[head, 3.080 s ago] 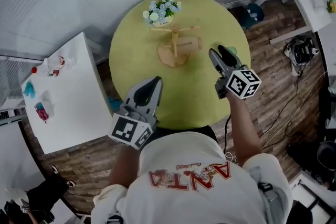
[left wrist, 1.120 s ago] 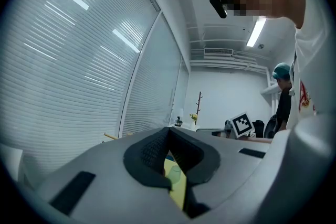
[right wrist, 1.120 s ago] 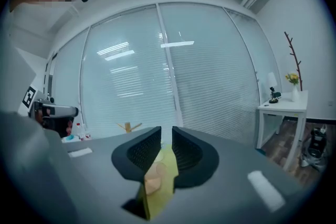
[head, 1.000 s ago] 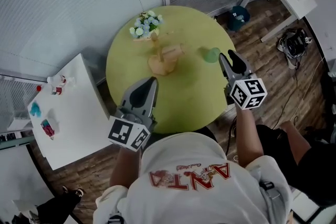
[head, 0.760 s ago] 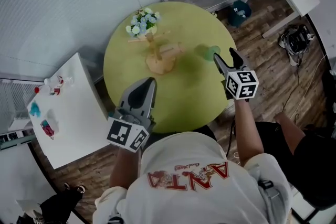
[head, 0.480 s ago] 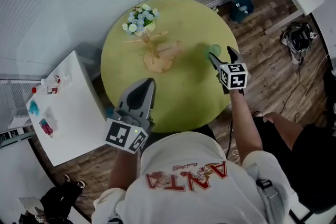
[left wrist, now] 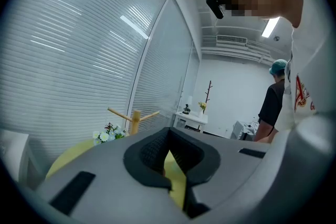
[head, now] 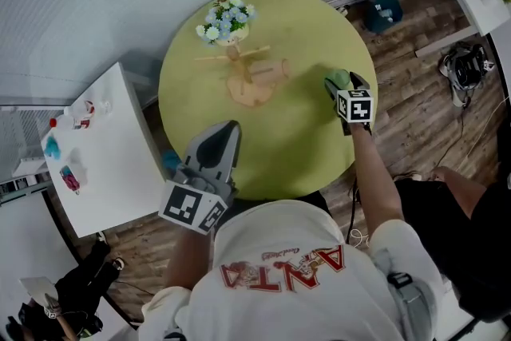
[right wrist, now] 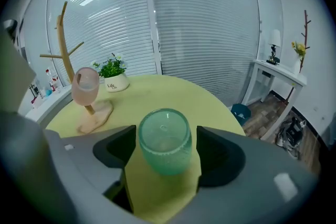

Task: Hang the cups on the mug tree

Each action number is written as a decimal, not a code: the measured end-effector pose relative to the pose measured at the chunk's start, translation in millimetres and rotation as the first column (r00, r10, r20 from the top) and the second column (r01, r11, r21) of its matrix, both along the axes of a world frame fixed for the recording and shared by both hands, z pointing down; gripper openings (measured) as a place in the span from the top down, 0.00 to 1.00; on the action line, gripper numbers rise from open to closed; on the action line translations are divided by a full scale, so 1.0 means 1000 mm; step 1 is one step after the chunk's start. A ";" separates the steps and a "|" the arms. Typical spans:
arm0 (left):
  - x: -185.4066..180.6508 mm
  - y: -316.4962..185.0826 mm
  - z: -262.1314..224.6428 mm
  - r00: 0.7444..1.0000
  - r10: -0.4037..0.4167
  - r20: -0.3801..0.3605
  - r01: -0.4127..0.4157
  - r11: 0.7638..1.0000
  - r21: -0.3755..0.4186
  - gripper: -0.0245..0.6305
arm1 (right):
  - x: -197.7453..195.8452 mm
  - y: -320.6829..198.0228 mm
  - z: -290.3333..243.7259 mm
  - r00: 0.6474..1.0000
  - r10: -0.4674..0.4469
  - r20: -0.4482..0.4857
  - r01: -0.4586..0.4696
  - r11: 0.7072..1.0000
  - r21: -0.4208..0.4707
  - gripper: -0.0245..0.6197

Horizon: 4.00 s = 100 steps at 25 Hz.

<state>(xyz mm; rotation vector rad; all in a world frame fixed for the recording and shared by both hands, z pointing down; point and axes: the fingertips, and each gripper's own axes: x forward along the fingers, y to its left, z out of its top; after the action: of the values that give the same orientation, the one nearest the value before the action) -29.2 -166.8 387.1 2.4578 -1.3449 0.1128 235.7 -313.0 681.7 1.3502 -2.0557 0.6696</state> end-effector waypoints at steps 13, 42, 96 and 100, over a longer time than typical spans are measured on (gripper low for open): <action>-0.007 0.004 -0.005 1.000 -0.004 -0.024 0.004 1.000 0.016 0.95 | -0.008 -0.007 -0.084 0.979 0.061 0.192 -0.089 0.987 0.137 0.50; -0.060 0.024 -0.008 0.990 -0.081 -0.116 0.084 0.996 0.021 0.95 | -0.170 -0.004 -0.292 0.575 -0.199 0.794 0.078 0.979 0.189 0.50; -0.053 0.034 -0.030 0.993 -0.013 -0.114 0.022 0.997 0.078 0.95 | -0.117 0.059 -0.326 0.739 -0.223 0.636 -0.083 0.906 0.414 0.71; -0.046 0.038 -0.043 0.994 0.021 -0.111 -0.009 0.994 0.110 0.95 | -0.126 0.097 -0.335 0.794 -0.262 0.549 -0.051 0.870 0.490 0.87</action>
<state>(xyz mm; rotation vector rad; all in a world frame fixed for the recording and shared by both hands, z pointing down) -75.0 -129.1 343.7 2.5226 -1.3168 -0.0967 109.4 -216.4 347.1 1.3706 -2.9601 0.6044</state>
